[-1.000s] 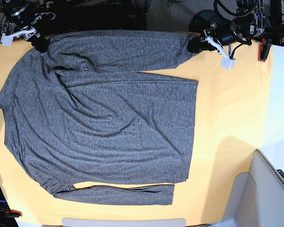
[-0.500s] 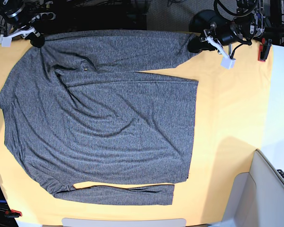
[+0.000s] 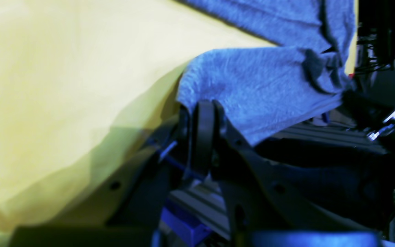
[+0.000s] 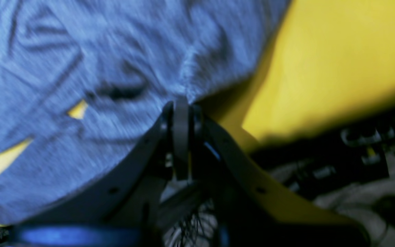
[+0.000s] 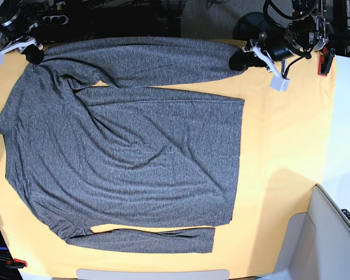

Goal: Fold the T-shirt properly
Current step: 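Grasp the sleeve-side shirt edge with both grippers at its two corners, then lift the grasped edge with both grippers and pull it taut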

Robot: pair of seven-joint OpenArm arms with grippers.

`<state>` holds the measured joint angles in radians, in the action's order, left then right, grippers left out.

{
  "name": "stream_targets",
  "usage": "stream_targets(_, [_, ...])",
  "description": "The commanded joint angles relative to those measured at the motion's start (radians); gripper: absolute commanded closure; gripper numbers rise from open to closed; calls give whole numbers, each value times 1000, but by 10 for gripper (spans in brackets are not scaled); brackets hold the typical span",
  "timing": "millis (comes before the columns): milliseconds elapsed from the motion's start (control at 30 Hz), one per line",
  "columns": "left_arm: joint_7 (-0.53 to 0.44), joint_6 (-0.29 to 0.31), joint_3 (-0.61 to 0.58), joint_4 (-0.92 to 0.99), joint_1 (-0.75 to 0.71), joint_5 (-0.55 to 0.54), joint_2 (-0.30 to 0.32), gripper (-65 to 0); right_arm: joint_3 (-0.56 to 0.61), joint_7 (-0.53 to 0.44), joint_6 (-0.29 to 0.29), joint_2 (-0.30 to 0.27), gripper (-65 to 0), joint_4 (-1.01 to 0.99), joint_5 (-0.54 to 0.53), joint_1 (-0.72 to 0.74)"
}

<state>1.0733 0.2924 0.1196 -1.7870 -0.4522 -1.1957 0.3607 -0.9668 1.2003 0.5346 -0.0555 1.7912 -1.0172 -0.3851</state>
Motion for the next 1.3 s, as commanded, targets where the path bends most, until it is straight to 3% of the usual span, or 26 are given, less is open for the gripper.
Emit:
stream_targets(0, [-8,9,1,-15,26,-22,11,-2,-4,-15,5,-19,-2,19,-16,8])
stream_targets(333, [149,9,2,-10,241,-14,8,-2,73,-15,5,-36,-2,15,-4,216])
stream_targets(533, [163,9,-1,126,384,0,7,-2,176,-20,5,-7,-2,11,203,378])
stream_targets(767, [163,9,-1,218,484,0,10,-2,194,-20,5,49,-2,-75,378,513])
stream_targets(900, [163,9,-1,226,519,0,11,-2,188,-26,5,50,-2,-116,429,553])
stream_targets(1133, [152,9,4,249,542,0,11,-2,188,-150,5,53,-2,-118,496,547])
stream_targets(1267, [152,9,1,304,542,1,11,-2,191,-158,5,55,-2,-118,527,547])
